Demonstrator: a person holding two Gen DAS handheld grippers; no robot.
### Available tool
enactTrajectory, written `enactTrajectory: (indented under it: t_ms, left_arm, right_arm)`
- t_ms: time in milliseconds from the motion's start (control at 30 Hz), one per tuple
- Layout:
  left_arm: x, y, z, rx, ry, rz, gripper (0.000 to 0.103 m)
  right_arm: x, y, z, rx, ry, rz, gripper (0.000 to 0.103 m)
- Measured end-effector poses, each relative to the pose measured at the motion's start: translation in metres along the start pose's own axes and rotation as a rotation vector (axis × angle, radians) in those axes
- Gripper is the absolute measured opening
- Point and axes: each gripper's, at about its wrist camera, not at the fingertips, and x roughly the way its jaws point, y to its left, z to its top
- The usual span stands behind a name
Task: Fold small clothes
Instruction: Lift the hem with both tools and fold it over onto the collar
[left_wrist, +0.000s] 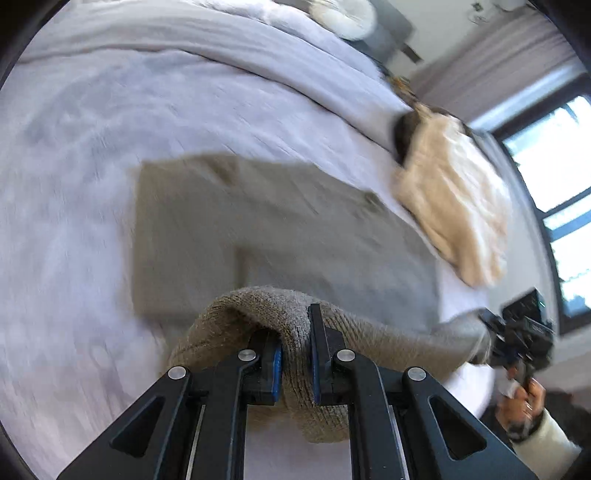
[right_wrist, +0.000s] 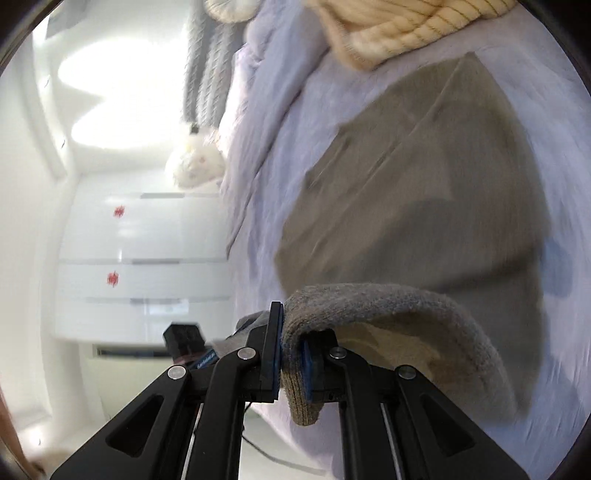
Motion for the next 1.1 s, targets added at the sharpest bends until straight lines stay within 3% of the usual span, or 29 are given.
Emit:
enactTrajectory:
  t_ms: [200,333,367,400,467,533,633,667,700,933,1000,1100]
  left_arm:
    - [0.065,0.016,0.02,0.001,0.016,0.141,0.017]
    - [0.067,0.025,0.015,-0.062,0.021,0.145,0.018]
    - [0.064,0.026,0.014,-0.069,0.017,0.15,0.032]
    - [0.059,0.027,0.013,-0.073,0.015,0.169,0.055]
    - [0.043,0.023,0.011,-0.052,-0.041,0.216,0.077]
    - [0.032,0.018,0.015,-0.001,-0.079,0.224,0.077]
    - [0.027,0.02,0.022,0.009,-0.07,0.225,0.077]
    - [0.027,0.024,0.022,-0.004,-0.051,0.21,0.077]
    - [0.031,0.025,0.023,-0.022,-0.034,0.191,0.077]
    - [0.04,0.037,-0.01,-0.132,0.136,-0.1,0.077]
    - [0.057,0.029,-0.01,-0.116,0.178,-0.124,0.077]
    - [0.076,0.019,0.006,-0.098,0.141,-0.103,0.077]
  right_arm:
    - [0.041,-0.068,0.059,0.13,0.001,-0.071,0.014]
    - [0.043,-0.089,0.062,0.204,-0.011,-0.007,0.014]
    - [0.044,-0.091,0.061,0.214,-0.013,0.007,0.014]
    - [0.042,-0.092,0.061,0.221,-0.012,0.015,0.015]
    - [0.038,-0.094,0.061,0.233,-0.012,0.039,0.02]
    - [0.037,-0.094,0.064,0.252,-0.016,0.074,0.025]
    - [0.04,-0.094,0.073,0.306,-0.055,0.177,0.045]
    - [0.04,-0.094,0.078,0.331,-0.081,0.229,0.056]
    - [0.041,-0.095,0.081,0.348,-0.099,0.262,0.06]
    - [0.055,-0.085,0.085,0.343,-0.055,0.252,0.06]
    - [0.05,-0.083,0.08,0.32,-0.023,0.239,0.06]
    - [0.049,-0.082,0.087,0.327,-0.025,0.284,0.06]
